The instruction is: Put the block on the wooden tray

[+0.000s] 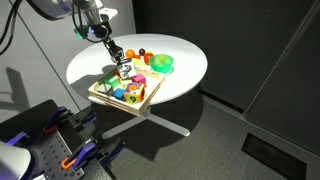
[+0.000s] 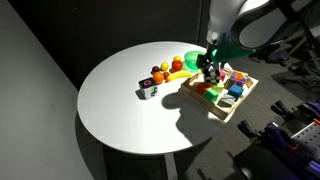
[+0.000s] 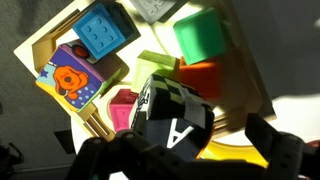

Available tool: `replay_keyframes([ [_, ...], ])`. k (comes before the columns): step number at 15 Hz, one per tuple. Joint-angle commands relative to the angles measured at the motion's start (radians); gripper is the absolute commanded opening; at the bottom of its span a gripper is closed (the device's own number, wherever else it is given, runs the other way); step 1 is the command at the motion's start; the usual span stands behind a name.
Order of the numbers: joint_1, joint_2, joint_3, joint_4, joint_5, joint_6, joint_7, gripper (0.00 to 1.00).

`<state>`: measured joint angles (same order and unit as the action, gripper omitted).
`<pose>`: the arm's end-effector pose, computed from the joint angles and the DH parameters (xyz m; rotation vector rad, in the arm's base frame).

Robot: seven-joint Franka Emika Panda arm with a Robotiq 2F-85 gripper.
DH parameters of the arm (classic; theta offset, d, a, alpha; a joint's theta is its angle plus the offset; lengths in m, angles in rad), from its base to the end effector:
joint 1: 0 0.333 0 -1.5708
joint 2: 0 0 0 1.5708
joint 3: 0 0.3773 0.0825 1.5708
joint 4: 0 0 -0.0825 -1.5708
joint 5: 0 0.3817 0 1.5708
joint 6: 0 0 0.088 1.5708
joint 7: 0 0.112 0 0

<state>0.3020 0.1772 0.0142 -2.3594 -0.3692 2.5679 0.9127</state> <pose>0.4960 0.1672 0.3131 2.9561 -0.4298 0.2127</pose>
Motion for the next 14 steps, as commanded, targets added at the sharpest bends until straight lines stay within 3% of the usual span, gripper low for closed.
replay_keyframes([
  [1, -0.013, -0.066, 0.037, -0.057, 0.002, 0.009, 0.005, 1.00],
  [7, -0.037, -0.122, 0.118, -0.076, 0.215, -0.052, -0.150, 1.00],
  [14, -0.043, -0.204, 0.150, -0.051, 0.307, -0.234, -0.197, 1.00],
])
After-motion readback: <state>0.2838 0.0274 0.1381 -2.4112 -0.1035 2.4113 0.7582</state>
